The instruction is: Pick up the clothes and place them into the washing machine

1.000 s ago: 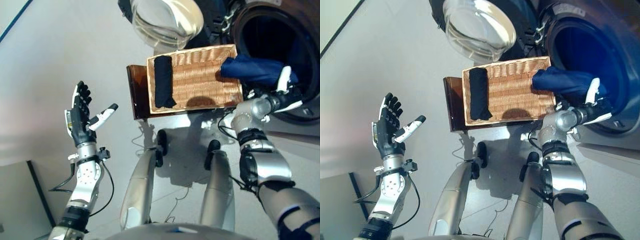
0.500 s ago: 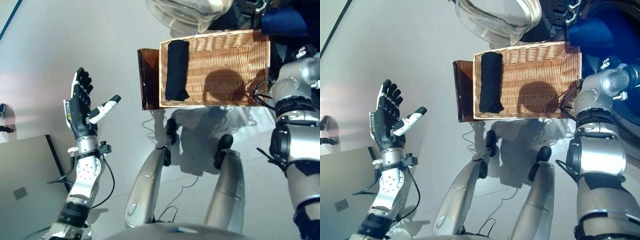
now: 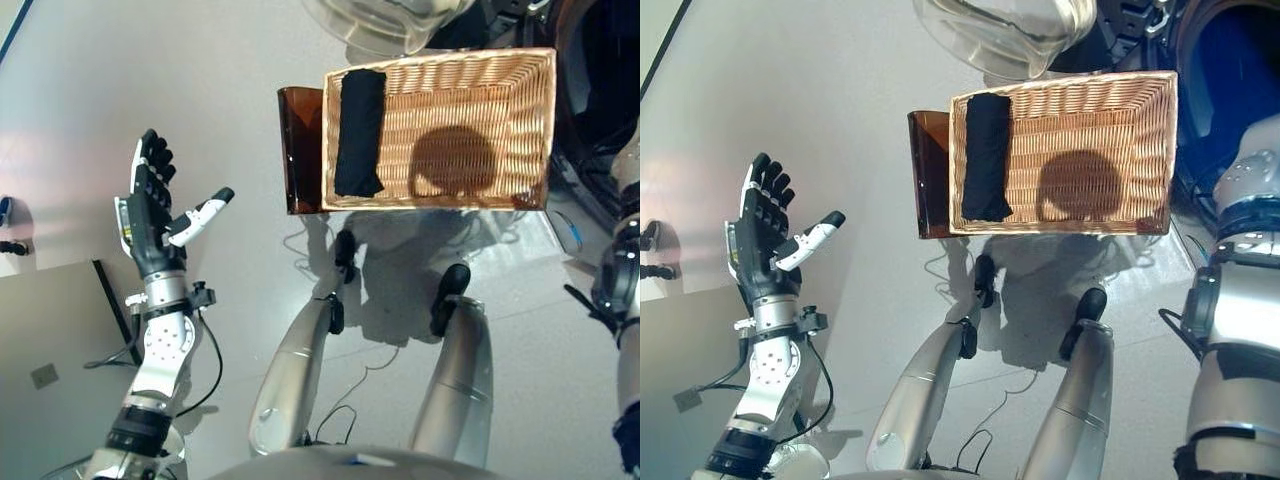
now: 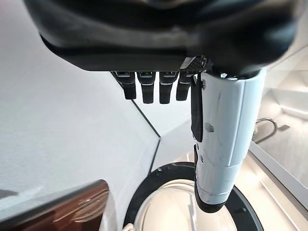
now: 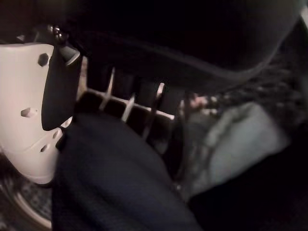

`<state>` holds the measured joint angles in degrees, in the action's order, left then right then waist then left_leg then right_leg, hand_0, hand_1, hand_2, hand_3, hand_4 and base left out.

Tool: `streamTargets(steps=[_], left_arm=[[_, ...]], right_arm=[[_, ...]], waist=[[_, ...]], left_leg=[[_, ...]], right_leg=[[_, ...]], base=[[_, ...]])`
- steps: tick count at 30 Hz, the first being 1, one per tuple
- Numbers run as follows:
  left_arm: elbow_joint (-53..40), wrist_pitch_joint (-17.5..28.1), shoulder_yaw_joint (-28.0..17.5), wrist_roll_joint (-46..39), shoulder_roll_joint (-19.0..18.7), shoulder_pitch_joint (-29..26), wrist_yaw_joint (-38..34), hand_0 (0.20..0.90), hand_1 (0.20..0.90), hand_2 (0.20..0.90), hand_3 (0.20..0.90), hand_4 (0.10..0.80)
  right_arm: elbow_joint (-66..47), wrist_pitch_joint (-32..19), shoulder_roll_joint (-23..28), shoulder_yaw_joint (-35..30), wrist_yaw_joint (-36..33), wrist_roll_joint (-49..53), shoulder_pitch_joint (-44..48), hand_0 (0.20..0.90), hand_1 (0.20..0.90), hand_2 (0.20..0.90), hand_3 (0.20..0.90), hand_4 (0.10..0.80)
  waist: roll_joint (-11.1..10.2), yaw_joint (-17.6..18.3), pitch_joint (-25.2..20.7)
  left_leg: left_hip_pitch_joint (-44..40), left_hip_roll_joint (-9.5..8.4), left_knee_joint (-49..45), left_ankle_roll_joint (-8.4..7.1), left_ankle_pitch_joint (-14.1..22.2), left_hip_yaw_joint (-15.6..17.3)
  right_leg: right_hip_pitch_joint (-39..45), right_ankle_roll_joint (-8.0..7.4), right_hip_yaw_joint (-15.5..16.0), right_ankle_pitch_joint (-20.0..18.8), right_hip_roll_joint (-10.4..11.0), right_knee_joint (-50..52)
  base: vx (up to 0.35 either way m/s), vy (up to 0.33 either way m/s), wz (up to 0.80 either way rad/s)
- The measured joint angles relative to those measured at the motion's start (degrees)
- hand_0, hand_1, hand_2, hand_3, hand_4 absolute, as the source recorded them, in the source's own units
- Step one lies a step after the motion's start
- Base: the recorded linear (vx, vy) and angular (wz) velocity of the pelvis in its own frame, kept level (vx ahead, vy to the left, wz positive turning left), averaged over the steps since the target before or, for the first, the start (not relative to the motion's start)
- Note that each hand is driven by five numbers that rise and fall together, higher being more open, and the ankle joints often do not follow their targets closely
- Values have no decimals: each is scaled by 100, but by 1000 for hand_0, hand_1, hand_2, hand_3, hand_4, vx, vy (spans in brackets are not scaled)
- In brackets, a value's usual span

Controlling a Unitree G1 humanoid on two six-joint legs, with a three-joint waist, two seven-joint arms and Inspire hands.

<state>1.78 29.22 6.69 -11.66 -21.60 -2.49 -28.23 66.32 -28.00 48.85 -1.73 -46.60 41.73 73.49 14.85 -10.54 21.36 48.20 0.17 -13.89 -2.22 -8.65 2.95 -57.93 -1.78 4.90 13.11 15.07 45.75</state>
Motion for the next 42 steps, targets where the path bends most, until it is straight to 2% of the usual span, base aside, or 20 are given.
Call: streamTargets(steps=[3,4,5,9,10,12,15,18,27,31,36,40,42], left_arm=[[4,1,0,-2,-34,-54,9,900,900,900,900,800],[5,4,0,-1,-40,-33,9,900,900,900,900,800],[5,5,0,-3,-60,19,8,900,900,900,900,800],[5,5,-73,-2,-108,273,8,900,900,900,900,800],[25,-15,-83,3,-113,285,13,900,900,900,900,800],[24,-21,-156,24,-114,314,15,900,900,900,900,800],[-17,-26,-260,221,-111,332,-7,900,900,900,900,800],[-22,-29,-351,228,-81,343,-7,900,900,900,900,800],[-42,-31,-368,221,-65,355,-11,900,900,900,900,800],[-70,-31,-368,218,-62,364,-10,900,900,900,900,800],[-102,-26,-363,192,-74,407,-7,900,900,900,900,800],[-106,-24,-361,64,-79,436,37,900,900,900,900,800],[-108,-23,-359,8,-77,447,71,900,900,900,900,800]], right_arm=[[142,358,-5,10,29,-19,-5,200,200,200,200,300],[245,461,-4,60,29,-27,-6,236,236,236,236,325],[313,535,0,91,20,-61,-5,900,900,900,900,800],[659,974,76,643,-8,-725,25,900,900,900,900,800],[1075,1264,224,1362,-24,-1346,127,900,900,900,900,800],[1509,1837,355,2162,-1,-2316,384,900,900,900,900,800],[1697,2461,289,2482,31,-3085,498,900,900,900,900,800],[1700,2507,260,2489,40,-3189,558,900,900,900,900,800],[1834,2406,188,2479,99,-3215,722,900,900,900,900,800],[1794,2264,155,2369,184,-2914,792,900,900,900,900,800],[1360,1657,53,1547,237,-1651,737,900,900,900,900,800],[1090,1067,-417,807,444,-465,632,900,900,900,900,800],[964,772,-720,664,627,-29,459,900,900,900,900,800]], waist=[[8,-42,5],[19,-103,6],[34,-117,-5],[46,-112,-12],[44,-110,-11],[45,-86,-11],[56,-73,-19],[56,19,-19],[51,48,-16],[51,54,-16],[49,86,-16],[43,133,-15],[36,193,-17]], left_leg=[[-182,0,36,0,0,38],[-268,-5,76,-2,-4,58],[-332,-9,114,-8,-19,68],[-484,-18,334,-19,-131,52],[-485,-19,346,-25,-146,45],[-480,-28,376,-20,-178,46],[-478,-46,428,-16,-196,43],[-466,-51,452,1,-206,55],[-477,-81,500,108,-179,125],[-474,-87,496,118,-176,149],[-479,-84,491,136,-172,148],[-483,-93,479,129,-168,141],[-499,-79,449,177,-97,149]], right_leg=[[121,-7,-59,4,-1,11],[166,-9,-87,7,-5,6],[204,-14,-100,12,-9,6],[264,-6,-96,14,-5,0],[266,-5,-87,12,1,6],[246,-6,-85,1,-5,6],[240,-21,-85,-11,-2,-15],[234,-60,-125,-73,-23,-118],[256,-188,-215,-209,-56,-317],[258,-211,-255,-259,-68,-369],[277,-225,-250,-258,-57,-393],[285,-221,-271,-254,-67,-398],[330,-233,-260,-218,-62,-421]], base=[[25,7,-10],[19,-1,-12],[18,1,-9],[6,2,0],[9,2,5],[0,0,0],[-32,15,1],[9,17,-4],[18,19,-7],[-40,12,-5],[-13,4,0],[0,0,0],[0,0,0]])
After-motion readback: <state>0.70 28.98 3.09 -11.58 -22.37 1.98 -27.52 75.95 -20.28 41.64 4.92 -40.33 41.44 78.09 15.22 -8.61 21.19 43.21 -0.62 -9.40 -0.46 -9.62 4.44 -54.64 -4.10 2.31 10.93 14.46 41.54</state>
